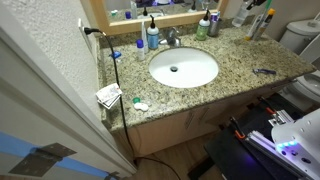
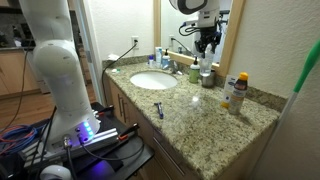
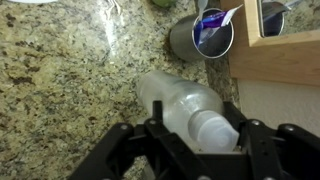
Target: Move the clear bottle closer to the silver cup
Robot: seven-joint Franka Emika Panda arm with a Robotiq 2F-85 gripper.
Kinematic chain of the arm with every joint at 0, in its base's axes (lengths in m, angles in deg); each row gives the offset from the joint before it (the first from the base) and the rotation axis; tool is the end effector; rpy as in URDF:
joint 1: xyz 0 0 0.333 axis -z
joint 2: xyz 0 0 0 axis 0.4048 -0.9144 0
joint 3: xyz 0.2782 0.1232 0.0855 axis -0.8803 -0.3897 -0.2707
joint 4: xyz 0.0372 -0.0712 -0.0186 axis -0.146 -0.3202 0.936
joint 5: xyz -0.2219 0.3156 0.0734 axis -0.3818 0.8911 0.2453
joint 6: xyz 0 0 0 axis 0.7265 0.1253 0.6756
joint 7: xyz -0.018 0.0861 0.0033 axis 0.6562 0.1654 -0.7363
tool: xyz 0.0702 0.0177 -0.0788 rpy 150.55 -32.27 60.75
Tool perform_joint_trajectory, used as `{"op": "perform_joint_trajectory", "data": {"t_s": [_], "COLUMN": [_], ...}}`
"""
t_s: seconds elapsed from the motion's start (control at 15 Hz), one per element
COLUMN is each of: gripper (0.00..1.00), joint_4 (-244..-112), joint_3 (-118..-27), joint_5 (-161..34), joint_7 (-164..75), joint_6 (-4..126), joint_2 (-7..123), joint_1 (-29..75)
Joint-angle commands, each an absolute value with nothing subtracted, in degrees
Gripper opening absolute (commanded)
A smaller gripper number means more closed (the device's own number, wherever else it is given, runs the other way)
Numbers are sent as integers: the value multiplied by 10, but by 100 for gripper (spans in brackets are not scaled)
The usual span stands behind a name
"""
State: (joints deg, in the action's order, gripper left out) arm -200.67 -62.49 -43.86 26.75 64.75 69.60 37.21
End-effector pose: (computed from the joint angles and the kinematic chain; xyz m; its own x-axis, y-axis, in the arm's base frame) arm 0.5346 -0.2712 0.4499 -0.3704 -0.9158 -0.1552 -0.8488 0.4015 -0.3439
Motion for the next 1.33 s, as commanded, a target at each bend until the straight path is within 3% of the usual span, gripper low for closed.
{"op": "perform_joint_trajectory", "data": {"t_s": [0.0,1.07,1.13,1.27], "gripper": [35,35,85,92], "joint_4": [-1999,-1901,-1897,-1892], "joint_3": [-624,-599,-599,-600], "joint_5": [-436,-411,-408,-407], "joint_7": [270,417,422,430], "joint_6": [646,762,761,754], "joint_2": [689,488,484,482], "joint_1": [372,387,387,387]}}
